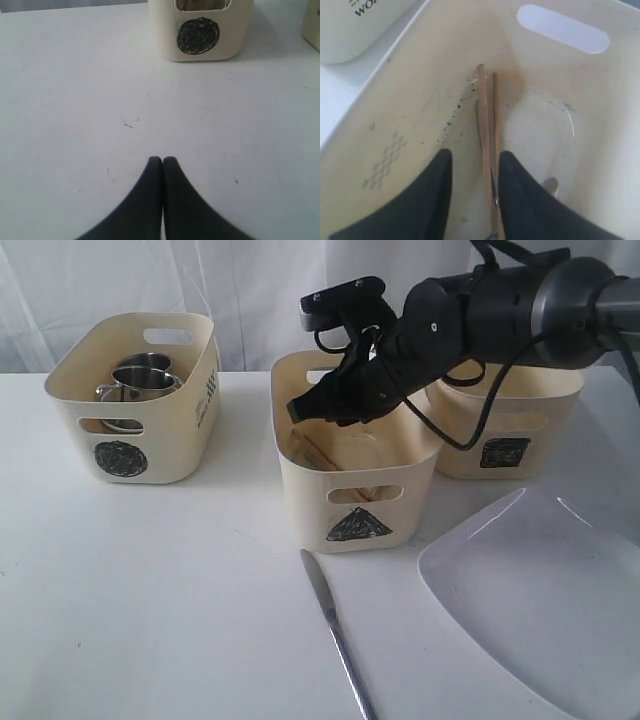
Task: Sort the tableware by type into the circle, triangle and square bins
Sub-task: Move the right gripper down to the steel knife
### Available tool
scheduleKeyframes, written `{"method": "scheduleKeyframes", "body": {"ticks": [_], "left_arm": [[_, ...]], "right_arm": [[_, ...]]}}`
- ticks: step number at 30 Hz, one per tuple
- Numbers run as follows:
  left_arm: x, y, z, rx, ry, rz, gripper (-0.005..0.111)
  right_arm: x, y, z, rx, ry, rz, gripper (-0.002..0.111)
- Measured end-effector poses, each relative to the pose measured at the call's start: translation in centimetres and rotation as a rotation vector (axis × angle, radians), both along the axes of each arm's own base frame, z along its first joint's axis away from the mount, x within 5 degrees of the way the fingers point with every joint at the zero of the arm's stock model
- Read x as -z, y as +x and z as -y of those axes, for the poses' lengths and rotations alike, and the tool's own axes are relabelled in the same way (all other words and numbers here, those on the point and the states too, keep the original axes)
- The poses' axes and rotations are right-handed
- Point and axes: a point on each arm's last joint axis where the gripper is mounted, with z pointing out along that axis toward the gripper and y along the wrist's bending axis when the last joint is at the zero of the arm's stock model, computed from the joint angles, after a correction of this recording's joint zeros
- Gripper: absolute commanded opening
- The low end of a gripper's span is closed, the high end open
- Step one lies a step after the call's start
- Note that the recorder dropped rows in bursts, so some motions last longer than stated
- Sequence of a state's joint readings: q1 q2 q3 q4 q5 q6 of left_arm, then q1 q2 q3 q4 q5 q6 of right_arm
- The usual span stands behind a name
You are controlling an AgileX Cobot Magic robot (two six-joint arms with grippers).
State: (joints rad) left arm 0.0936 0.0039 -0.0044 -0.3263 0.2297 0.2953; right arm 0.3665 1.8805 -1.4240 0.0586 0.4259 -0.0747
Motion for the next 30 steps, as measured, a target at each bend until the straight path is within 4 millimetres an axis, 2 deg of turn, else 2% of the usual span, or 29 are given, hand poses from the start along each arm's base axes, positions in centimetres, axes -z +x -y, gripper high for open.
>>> {"method": "scheduleKeyframes", "body": {"ticks": [5,12,15,20,26,30], "left_arm": [[0.0,0.0,0.0,0.0,0.0,0.0,0.0],[0.0,0.0,0.0,0.0,0.0,0.0,0.0],[0.0,0.0,0.0,0.0,0.0,0.0,0.0],[0.0,0.0,0.0,0.0,0.0,0.0,0.0],[0.0,0.0,0.0,0.0,0.0,0.0,0.0],[0.0,0.0,0.0,0.0,0.0,0.0,0.0]], "right_arm": [[-2.1,-1.4,0.5,-0.002,-0.009,-0.036,0.031],[-6.1,-6.2,0.9,-0.045,-0.062,-0.182,0.031],[-6.8,-8.4,0.7,-0.073,-0.082,-0.237,0.031],[-5.5,-12.0,0.5,-0.076,-0.117,-0.382,0.031],[-1.7,-15.8,-0.1,-0.073,-0.134,-0.497,0.031],[0.8,-17.1,-0.5,-0.069,-0.096,-0.536,0.031]]}}
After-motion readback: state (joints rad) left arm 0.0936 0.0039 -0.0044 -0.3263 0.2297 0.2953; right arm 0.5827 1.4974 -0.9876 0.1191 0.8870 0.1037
